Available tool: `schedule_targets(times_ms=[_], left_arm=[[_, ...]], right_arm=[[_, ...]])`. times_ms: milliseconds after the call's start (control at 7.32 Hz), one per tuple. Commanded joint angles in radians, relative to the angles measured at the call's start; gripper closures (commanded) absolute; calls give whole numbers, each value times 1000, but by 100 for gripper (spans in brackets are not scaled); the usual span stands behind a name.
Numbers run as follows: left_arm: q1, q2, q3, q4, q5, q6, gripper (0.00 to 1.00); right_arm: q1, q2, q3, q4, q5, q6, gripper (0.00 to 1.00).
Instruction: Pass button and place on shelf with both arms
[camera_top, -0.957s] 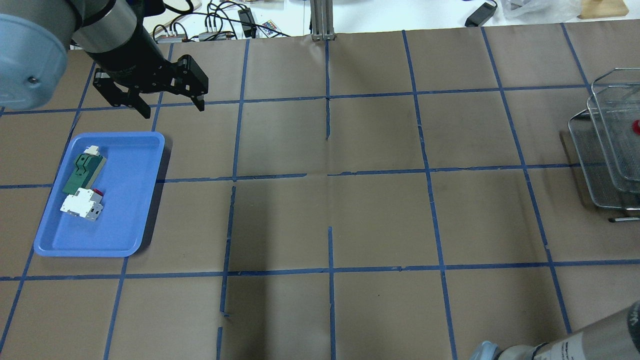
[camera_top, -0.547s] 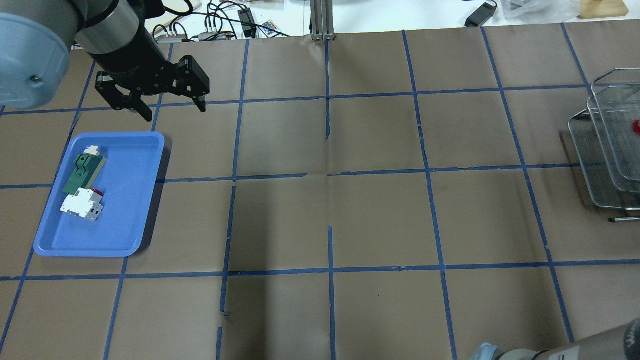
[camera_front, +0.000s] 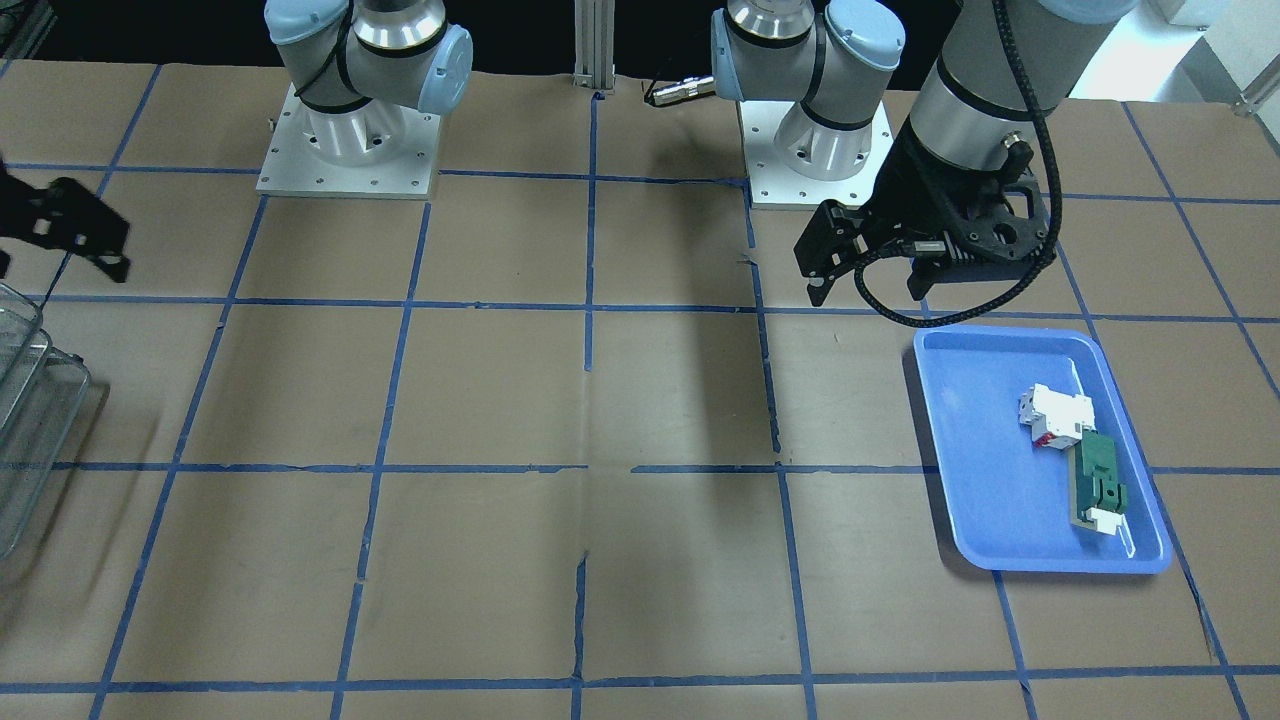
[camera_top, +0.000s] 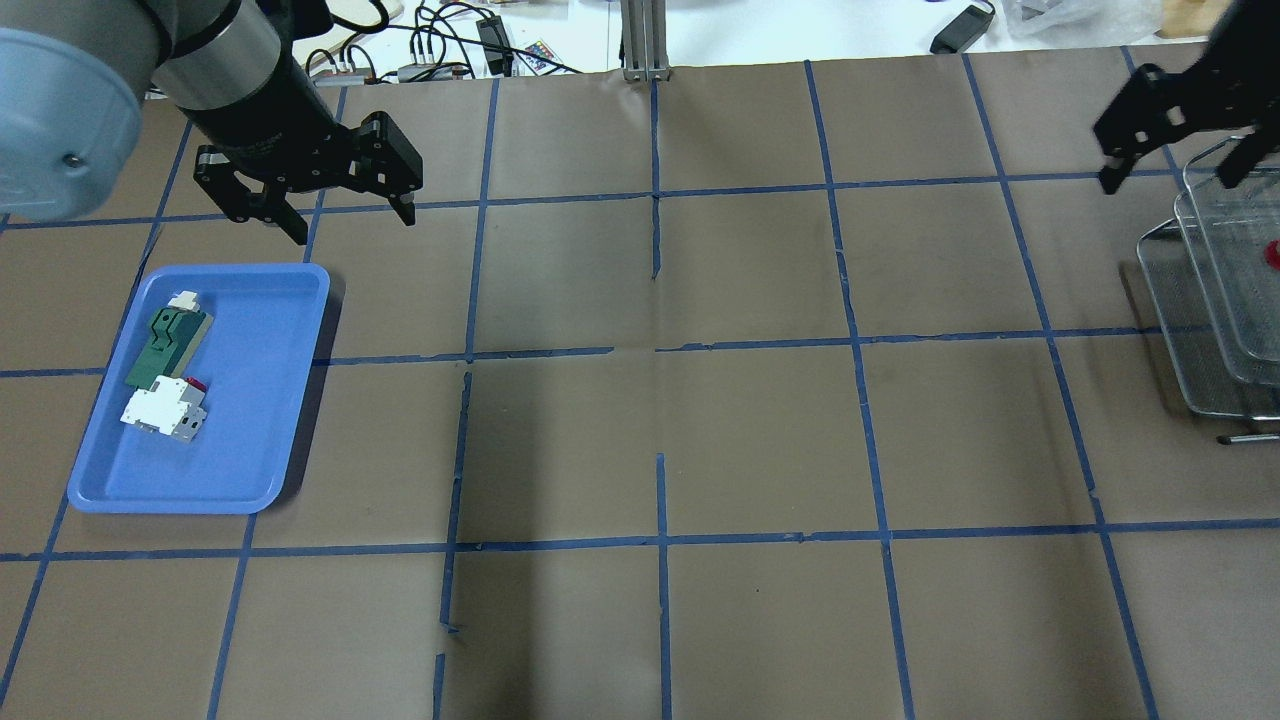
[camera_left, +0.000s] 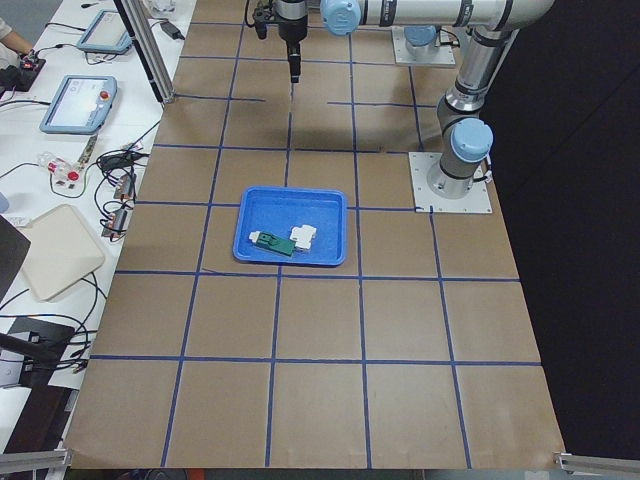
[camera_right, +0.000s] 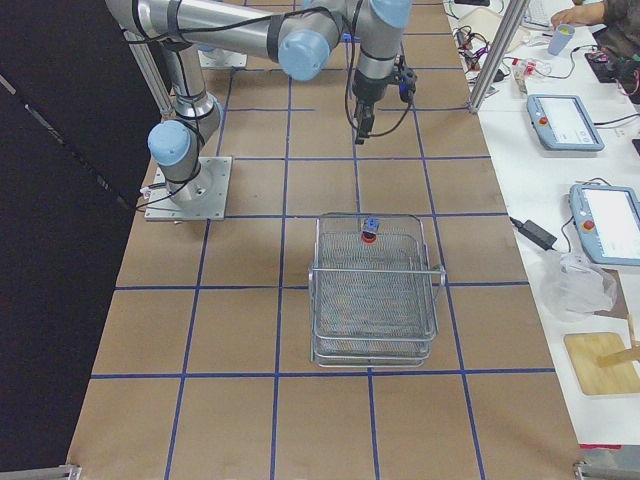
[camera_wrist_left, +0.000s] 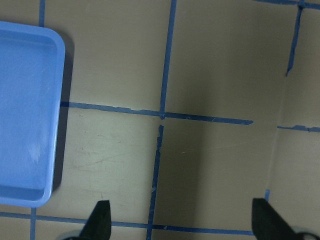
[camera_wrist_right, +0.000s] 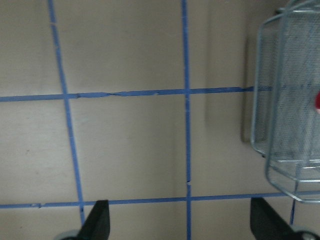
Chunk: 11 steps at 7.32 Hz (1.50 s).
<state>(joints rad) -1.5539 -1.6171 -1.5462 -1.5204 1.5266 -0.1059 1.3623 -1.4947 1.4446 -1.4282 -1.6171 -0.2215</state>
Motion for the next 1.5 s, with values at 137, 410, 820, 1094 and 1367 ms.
schedule_targets(times_ms=[137, 410, 820, 1094, 1367], left_arm=[[2, 0, 1, 2, -2, 0, 0], [0, 0, 0, 0, -2, 0, 0], [-1, 0, 0, 0, -2, -2, 0], [-2, 0, -2, 0, -2, -2, 0], [-6, 0, -6, -1, 0, -2, 0]], right_arm=[[230, -103, 177, -23, 69, 300, 0], [215, -173, 255, -175, 97, 266, 0], [196, -193, 263, -129, 86, 261, 0], [189, -199, 264, -120, 25, 255, 0], [189, -199, 266, -121, 32, 257, 0]])
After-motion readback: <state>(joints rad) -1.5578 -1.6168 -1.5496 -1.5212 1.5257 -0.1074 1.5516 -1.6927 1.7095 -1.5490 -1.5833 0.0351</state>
